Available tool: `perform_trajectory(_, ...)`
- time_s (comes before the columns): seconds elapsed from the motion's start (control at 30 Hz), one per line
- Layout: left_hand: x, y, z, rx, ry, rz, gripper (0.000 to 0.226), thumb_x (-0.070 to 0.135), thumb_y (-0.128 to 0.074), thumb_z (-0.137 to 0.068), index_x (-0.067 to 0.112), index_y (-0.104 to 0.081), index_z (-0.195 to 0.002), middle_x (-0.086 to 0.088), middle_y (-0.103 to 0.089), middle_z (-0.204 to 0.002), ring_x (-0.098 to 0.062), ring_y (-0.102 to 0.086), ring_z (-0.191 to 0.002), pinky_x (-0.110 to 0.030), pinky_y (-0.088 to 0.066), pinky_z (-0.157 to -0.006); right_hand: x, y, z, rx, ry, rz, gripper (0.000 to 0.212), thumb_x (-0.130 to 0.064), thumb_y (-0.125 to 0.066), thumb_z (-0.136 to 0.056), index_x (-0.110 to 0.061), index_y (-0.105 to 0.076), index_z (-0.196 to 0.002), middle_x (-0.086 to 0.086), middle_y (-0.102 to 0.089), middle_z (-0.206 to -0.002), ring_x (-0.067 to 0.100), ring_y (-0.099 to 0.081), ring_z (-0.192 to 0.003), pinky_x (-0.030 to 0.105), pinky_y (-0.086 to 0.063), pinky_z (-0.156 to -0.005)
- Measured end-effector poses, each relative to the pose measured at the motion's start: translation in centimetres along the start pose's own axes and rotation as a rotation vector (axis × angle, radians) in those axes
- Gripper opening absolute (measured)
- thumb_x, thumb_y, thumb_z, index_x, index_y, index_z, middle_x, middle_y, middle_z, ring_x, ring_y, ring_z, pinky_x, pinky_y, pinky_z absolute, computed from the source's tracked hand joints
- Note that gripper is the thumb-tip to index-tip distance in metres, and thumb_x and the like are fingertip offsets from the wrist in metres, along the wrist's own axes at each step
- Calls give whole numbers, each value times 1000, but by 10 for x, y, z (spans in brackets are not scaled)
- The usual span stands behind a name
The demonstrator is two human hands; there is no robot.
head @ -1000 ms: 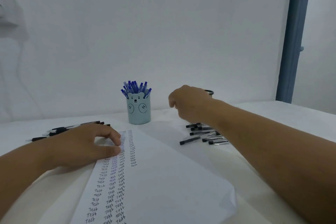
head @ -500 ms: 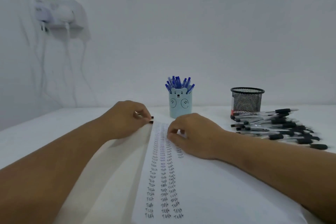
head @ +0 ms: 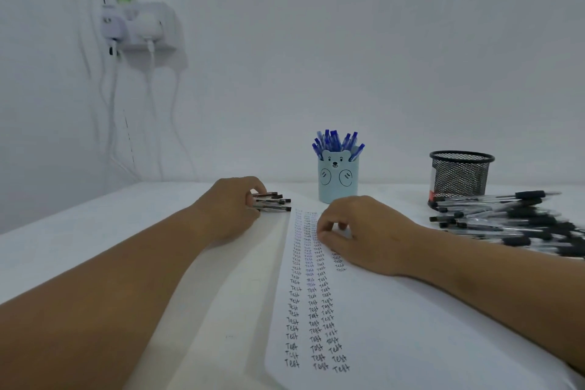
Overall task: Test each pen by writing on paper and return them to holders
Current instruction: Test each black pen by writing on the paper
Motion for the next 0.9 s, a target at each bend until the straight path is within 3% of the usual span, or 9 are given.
perform_trajectory(0.13, -4, -4, -2, 11, 20, -75, 27, 24, -69, -90, 41, -66, -110, 8, -53, -98, -16, -54, -97, -37, -47, -95, -1, 1, 0, -4, 3, -9, 16, -33, -57, -98, -28, -72, -96, -17, -67, -97, 1, -55, -92, 21, -46, -83)
perform_trajectory(0.33, 0, -9, -1, 103, -13, -123, 16, 30, -71, -89, 38, -63, -99, 11, -52, -109, -17, -45, -111, -40, -41, -94, 0, 0, 0, -11, 3, -7, 15, -33, -57, -98, -27, -70, -96, -15, -66, -98, 2, -54, -95, 21, -44, -85)
perform_trajectory(0.53, 9, -16, -2, 1, -125, -130, 31, 33, -62, -97, 43, -57, -125, 18, -54, -122, -15, -42, -116, -39, -33, -99, 1, 0, -1, -8, 12, -7, 14, -33, -57, -97, -27, -70, -96, -14, -66, -98, 3, -53, -93, 20, -42, -84)
perform_trajectory(0.67, 10, -17, -2, 36, -164, -140, 19, 35, -66, -96, 43, -67, -112, 11, -52, -113, -17, -42, -111, -37, -33, -95, 1, 0, -1, -17, 14, -19, 14, -32, -57, -98, -27, -70, -96, -14, -65, -98, 3, -53, -93, 20, -43, -83)
perform_trajectory(0.77, 17, -11, -2, 166, -206, -75, 13, 25, -65, -97, 37, -68, -101, 12, -60, -110, -17, -46, -112, -40, -35, -96, 1, 0, 0, -17, 15, -18, 14, -33, -57, -98, -27, -70, -97, -14, -65, -99, 3, -52, -94, 18, -41, -83)
perform_trajectory(0.83, 27, 0, 1, 296, -245, 101, 17, 16, -58, -100, 30, -65, -97, 14, -65, -101, -11, -54, -94, -35, -42, -86, 1, 0, 1, -13, 16, -19, 14, -33, -57, -98, -27, -70, -97, -14, -65, -99, 2, -53, -94, 19, -43, -84)
perform_trajectory(0.9, 37, 12, 5, 403, -223, 417, 22, 8, -49, -103, 26, -60, -94, 9, -68, -88, -11, -51, -68, -26, -42, -66, 1, 0, 1, -11, 15, -19, 14, -34, -57, -98, -28, -70, -97, -15, -65, -99, 2, -53, -94, 21, -44, -86)
Point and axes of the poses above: each hand's wrist, its own z-axis away from the middle knuckle, its own y-axis out of the back of the hand, x = y × z, the point moved 2 cm from there along -z, towards the middle knuckle
